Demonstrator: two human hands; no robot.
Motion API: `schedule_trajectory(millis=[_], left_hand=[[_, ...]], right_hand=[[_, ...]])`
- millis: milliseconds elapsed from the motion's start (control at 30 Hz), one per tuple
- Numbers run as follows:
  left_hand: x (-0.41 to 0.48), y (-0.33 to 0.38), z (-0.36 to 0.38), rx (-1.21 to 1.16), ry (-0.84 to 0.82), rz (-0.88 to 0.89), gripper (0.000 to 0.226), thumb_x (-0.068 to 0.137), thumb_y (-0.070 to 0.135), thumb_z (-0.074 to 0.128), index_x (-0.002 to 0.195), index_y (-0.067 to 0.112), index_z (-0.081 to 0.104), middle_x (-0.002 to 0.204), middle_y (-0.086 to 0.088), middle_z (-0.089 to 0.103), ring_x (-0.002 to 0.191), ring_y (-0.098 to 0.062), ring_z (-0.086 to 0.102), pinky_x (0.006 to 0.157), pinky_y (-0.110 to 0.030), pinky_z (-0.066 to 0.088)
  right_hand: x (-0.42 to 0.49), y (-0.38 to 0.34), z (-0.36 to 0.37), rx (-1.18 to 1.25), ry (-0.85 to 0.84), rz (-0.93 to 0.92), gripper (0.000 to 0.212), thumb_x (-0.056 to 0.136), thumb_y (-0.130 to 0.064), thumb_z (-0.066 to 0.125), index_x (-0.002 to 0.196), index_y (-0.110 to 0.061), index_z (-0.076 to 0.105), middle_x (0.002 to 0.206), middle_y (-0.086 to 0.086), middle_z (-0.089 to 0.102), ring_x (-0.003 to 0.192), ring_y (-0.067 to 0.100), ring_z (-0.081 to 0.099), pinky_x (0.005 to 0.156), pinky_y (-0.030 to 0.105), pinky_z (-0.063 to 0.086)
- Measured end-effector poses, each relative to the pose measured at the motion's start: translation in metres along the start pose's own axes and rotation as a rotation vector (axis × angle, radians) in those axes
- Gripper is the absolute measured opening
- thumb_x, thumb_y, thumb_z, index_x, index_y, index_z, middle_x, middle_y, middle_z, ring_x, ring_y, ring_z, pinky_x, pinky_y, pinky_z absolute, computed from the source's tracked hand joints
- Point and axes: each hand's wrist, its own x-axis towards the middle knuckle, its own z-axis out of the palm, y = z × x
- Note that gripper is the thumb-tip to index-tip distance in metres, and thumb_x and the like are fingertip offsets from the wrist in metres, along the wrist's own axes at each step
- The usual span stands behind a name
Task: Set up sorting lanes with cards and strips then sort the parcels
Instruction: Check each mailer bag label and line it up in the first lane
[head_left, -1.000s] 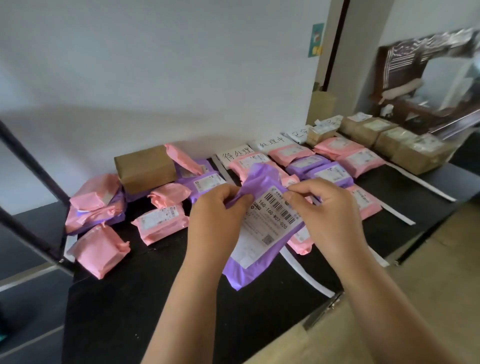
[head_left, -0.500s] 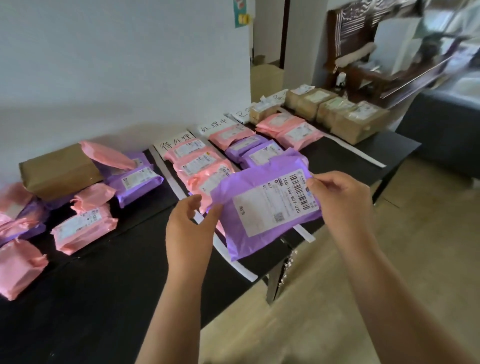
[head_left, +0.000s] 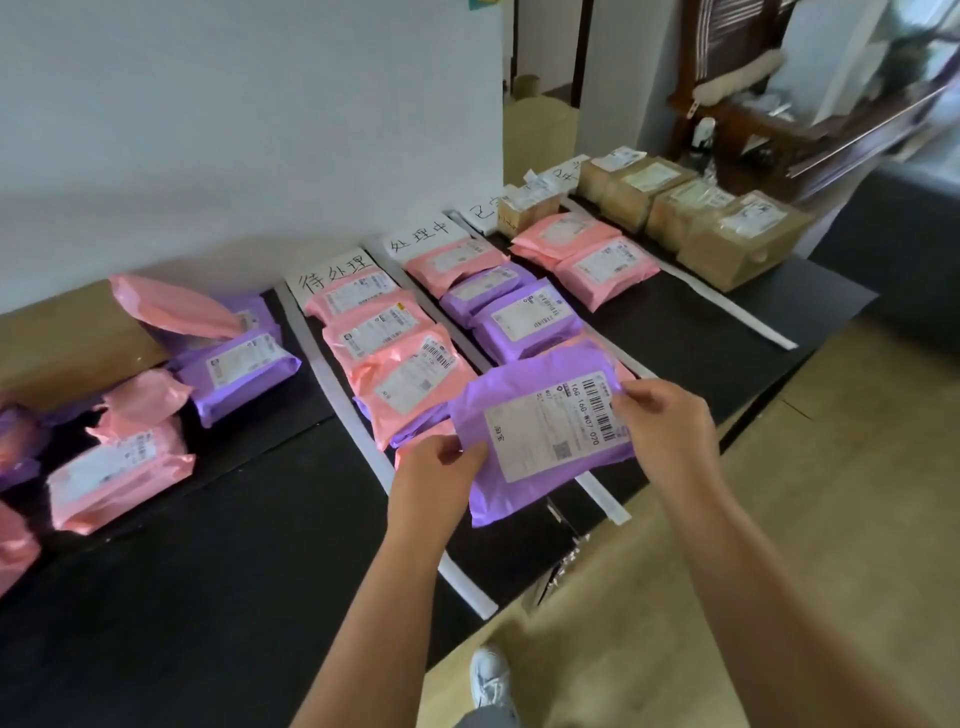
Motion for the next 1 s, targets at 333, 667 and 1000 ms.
schedule_trajectory(millis=[333,667,1000], left_hand=[[0.077,0.017,0.056,0.043,-0.129,-0.093,0.025,0.096,0.027,0.058,0.111,0.012,0.071,0.105,-0.004,0.070,0.095,-0.023,0.061,0.082,-0.033,0.046],[0.132,0.055,0.118,-0.053,0.007,-0.233,0.016,0.093,0.015,0.056,0.105,0.007,0.064,0.094,-0.009,0.068,0.079,-0.024,0.061,0.065,-0.029,0.041],[0.154,0.067,0.159,-0.107,0.048,-0.354,0.033,0.098,0.014,0.048,0.129,0.006,0.056,0.113,-0.009,0.064,0.088,-0.017,0.059,0.064,-0.020,0.040]], right_hand=[[0.073,0.046,0.017,-0.176,-0.079,0.155,0.012,0.096,-0.026,0.064,0.093,-0.037,0.063,0.086,-0.015,0.068,0.079,0.003,0.067,0.055,0.016,0.047],[0.194,0.062,0.035,-0.297,-0.275,0.094,0.025,0.097,-0.025,0.060,0.121,-0.025,0.061,0.114,0.001,0.061,0.089,0.018,0.067,0.074,0.039,0.061],[0.245,0.076,0.055,-0.363,-0.519,-0.054,0.023,0.093,-0.027,0.066,0.112,-0.029,0.055,0.101,-0.008,0.065,0.093,0.010,0.067,0.072,0.029,0.059]])
